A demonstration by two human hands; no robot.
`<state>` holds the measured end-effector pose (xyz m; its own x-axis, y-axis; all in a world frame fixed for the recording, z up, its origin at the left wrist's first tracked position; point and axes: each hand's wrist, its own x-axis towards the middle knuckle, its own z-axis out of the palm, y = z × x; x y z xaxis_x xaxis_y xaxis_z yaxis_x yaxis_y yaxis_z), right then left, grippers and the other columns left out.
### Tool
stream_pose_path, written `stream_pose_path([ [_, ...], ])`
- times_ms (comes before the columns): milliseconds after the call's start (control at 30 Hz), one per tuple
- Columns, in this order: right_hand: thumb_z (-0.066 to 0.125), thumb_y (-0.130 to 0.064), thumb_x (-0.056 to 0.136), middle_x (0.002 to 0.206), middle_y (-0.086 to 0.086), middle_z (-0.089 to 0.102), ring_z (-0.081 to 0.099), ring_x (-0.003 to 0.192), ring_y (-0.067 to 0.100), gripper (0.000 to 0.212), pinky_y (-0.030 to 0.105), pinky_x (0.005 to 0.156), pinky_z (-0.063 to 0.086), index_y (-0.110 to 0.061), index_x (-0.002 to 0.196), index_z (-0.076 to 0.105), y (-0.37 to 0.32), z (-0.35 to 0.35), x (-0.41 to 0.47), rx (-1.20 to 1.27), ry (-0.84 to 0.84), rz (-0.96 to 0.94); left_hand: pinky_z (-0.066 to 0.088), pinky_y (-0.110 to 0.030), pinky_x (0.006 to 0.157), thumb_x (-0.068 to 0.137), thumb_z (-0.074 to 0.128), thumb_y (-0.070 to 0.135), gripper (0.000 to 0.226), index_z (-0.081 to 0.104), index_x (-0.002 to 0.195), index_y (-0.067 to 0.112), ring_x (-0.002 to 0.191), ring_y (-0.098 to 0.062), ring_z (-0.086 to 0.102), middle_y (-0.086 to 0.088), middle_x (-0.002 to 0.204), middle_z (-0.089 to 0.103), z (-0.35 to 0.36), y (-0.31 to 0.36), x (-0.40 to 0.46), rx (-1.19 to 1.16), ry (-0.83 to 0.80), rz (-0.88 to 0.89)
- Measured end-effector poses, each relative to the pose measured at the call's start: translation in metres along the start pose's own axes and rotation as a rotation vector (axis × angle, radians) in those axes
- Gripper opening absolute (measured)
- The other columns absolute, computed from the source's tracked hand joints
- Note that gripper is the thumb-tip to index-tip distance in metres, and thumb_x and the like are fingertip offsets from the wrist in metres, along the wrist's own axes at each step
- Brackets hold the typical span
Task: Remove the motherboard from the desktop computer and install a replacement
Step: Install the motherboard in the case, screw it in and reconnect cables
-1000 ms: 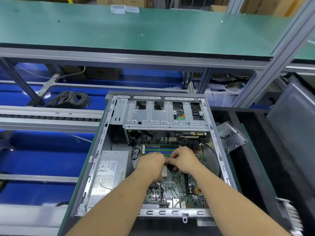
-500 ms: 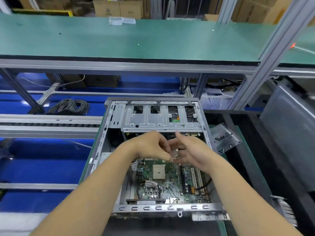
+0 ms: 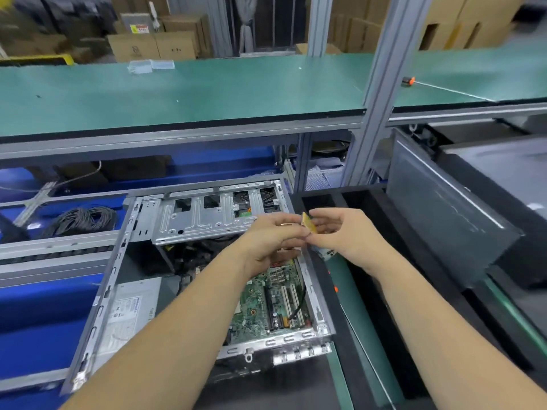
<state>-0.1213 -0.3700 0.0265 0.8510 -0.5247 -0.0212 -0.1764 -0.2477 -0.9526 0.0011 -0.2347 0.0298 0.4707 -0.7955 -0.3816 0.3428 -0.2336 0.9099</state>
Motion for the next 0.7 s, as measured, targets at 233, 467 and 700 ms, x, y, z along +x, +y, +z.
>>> stream_pose_path([
  [233, 0.077, -0.020, 0.078, 0.104, -0.003, 0.066, 0.061, 0.093, 0.016, 0.045, 0.028, 0.082, 0.049, -0.021, 0.121, 0.066, 0.091, -0.019, 0.002, -0.662, 0.025, 0.132, 0.046, -0.028, 0.057, 0.090, 0.057, 0.024, 0.008, 0.061, 0.089, 0.031, 0.059, -0.014, 0.056, 0.009, 0.076, 0.065, -0.013, -0.028, 0.011, 0.875, 0.401, 0.278],
  [467, 0.052, -0.009, 0.085, 0.121, -0.001, 0.059, 0.061, 0.108, 0.027, 0.041, 0.039, 0.087, 0.054, -0.026, 0.122, 0.059, 0.152, 0.022, 0.015, -0.970, -0.228, 0.194, 0.046, -0.027, 0.056, 0.093, 0.051, 0.029, 0.012, 0.062, 0.087, 0.030, 0.066, -0.014, 0.060, 0.010, 0.073, 0.065, -0.083, -0.060, -0.003, 1.219, 0.488, 0.048],
  [700, 0.055, -0.007, 0.086, 0.120, 0.000, 0.060, 0.062, 0.106, 0.025, 0.041, 0.039, 0.087, 0.054, -0.026, 0.122, 0.062, 0.146, 0.032, 0.028, -0.937, -0.243, 0.144, 0.054, -0.037, 0.078, 0.092, 0.051, 0.029, 0.016, 0.062, 0.102, 0.025, 0.089, -0.019, 0.059, 0.006, 0.098, 0.065, -0.114, -0.087, -0.017, 1.381, 0.421, -0.069],
])
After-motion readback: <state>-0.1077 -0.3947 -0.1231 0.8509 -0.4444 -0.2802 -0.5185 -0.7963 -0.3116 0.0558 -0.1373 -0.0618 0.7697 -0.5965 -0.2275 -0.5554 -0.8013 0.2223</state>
